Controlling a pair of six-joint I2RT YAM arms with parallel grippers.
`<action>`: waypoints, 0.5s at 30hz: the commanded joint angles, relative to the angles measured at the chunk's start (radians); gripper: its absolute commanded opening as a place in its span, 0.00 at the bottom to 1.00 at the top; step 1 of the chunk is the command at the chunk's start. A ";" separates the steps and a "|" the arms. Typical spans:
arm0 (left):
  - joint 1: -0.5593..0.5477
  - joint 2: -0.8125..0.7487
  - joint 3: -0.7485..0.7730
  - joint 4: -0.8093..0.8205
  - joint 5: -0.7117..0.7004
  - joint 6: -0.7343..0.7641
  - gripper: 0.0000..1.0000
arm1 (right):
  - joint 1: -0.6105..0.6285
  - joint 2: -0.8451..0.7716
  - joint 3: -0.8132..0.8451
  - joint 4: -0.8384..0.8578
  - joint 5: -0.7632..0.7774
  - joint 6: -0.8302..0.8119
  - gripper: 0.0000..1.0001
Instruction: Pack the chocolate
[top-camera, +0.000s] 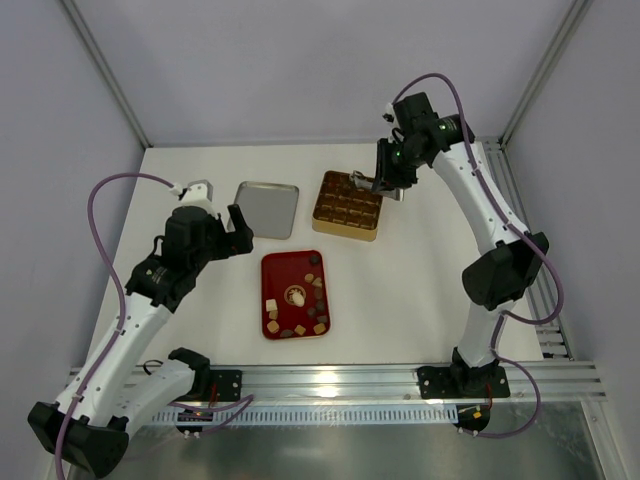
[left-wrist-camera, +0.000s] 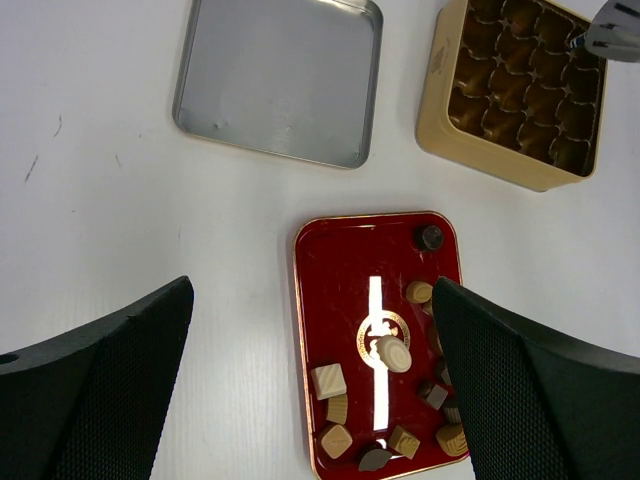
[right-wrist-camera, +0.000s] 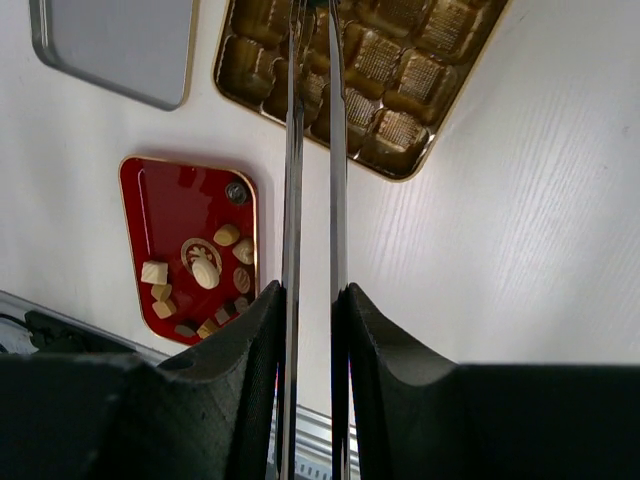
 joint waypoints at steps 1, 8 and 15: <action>0.001 0.005 0.021 0.011 -0.002 0.007 1.00 | -0.039 -0.008 0.048 0.056 0.007 0.002 0.32; 0.001 0.008 0.021 0.012 -0.003 0.007 1.00 | -0.082 0.053 0.082 0.085 0.013 0.014 0.32; 0.001 0.011 0.019 0.009 -0.008 0.007 1.00 | -0.101 0.102 0.105 0.093 0.027 0.014 0.32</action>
